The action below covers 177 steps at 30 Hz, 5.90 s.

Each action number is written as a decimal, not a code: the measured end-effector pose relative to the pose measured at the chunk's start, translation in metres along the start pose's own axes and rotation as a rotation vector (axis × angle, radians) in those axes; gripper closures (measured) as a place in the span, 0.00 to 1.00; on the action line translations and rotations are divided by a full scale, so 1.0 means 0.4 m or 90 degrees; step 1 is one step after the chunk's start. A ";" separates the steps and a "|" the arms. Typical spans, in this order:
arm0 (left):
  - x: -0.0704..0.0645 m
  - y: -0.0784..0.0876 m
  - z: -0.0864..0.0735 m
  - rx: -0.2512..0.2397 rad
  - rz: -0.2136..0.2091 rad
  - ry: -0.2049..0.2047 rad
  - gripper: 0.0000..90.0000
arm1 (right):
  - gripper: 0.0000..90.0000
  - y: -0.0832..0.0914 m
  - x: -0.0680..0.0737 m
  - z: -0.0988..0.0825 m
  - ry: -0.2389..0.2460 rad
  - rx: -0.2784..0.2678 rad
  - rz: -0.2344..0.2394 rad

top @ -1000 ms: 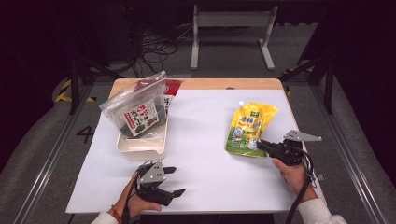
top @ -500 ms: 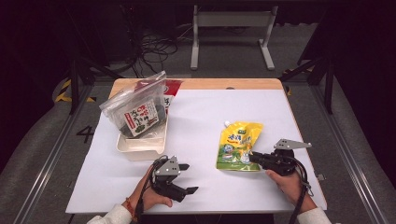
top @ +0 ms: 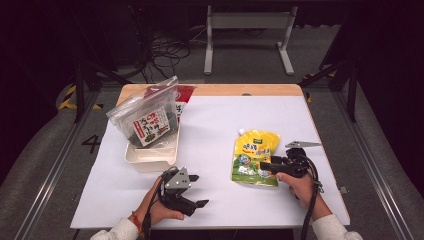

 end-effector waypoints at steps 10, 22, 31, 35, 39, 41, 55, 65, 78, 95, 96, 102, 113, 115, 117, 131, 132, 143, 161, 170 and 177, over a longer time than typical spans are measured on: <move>0.018 -0.018 0.013 -0.015 0.015 0.037 0.22 | 0.98 0.013 0.024 0.000 0.071 -0.027 0.010; 0.030 -0.056 0.080 -0.044 -0.013 0.067 0.22 | 0.99 0.054 0.094 0.009 0.147 -0.108 0.056; 0.048 -0.083 0.107 -0.068 -0.033 0.120 0.20 | 0.99 0.077 0.199 0.027 0.205 -0.157 0.104; 0.053 -0.087 0.109 -0.075 -0.048 0.145 0.18 | 0.99 0.085 0.234 0.029 0.221 -0.174 0.127; 0.046 -0.077 0.121 -0.093 -0.070 0.144 0.21 | 0.99 0.088 0.253 0.031 0.241 -0.181 0.136; 0.040 -0.070 0.130 -0.098 -0.069 0.133 0.23 | 0.99 0.089 0.260 0.033 0.240 -0.190 0.148; 0.036 0.046 0.196 -0.205 -0.047 0.061 0.95 | 0.96 0.066 0.308 0.023 0.279 -0.180 0.151; 0.025 0.081 0.209 -0.194 -0.030 0.006 0.96 | 0.92 0.067 0.304 0.021 0.271 -0.171 0.151; 0.020 0.116 0.202 -0.175 -0.016 -0.030 0.97 | 0.65 0.077 0.261 0.025 0.278 -0.162 0.097; 0.040 0.168 0.196 -0.185 0.004 -0.039 0.97 | 0.34 0.098 0.156 -0.041 0.306 -0.093 -0.059; 0.041 0.171 0.197 -0.184 0.006 -0.043 0.97 | 0.33 0.098 0.151 -0.046 0.303 -0.090 -0.062; 0.045 0.196 0.214 -0.192 0.005 -0.062 0.97 | 0.32 0.094 0.131 -0.076 0.279 -0.071 -0.065; 0.062 0.263 0.229 -0.213 0.029 -0.079 0.97 | 0.31 0.092 0.134 -0.088 0.267 -0.065 -0.062; 0.070 0.273 0.230 -0.217 0.035 -0.072 0.97 | 0.31 0.092 0.137 -0.089 0.273 -0.063 -0.063; 0.079 0.282 0.231 -0.219 0.042 -0.075 0.97 | 0.30 0.092 0.137 -0.088 0.272 -0.065 -0.062; 0.140 0.379 0.259 -0.229 0.073 -0.101 0.97 | 0.30 0.086 0.140 -0.089 0.264 -0.067 -0.061; 0.146 0.385 0.261 -0.229 0.077 -0.101 0.97 | 0.30 0.086 0.139 -0.090 0.265 -0.065 -0.063; 0.206 0.439 0.255 -0.221 0.100 -0.097 0.97 | 0.30 0.081 0.140 -0.094 0.262 -0.060 -0.059; 0.263 0.485 0.142 -0.170 0.131 -0.065 0.96 | 0.29 0.074 0.148 -0.097 0.264 -0.058 -0.053; 0.274 0.470 0.110 -0.143 0.127 -0.059 0.96 | 0.29 0.067 0.148 -0.101 0.265 -0.050 -0.050; 0.281 0.457 0.099 -0.137 0.131 -0.050 0.96 | 0.29 0.067 0.149 -0.103 0.266 -0.048 -0.050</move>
Point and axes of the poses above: each handheld gripper's, and its own axes: y roughly backward along the jaws, z roughly out of its top, x roughly to its left, the point moved 10 cm from there along -y, roughly forward along the jaws, and after that the axes turned 2 degrees about y, right-handed, at the moved point
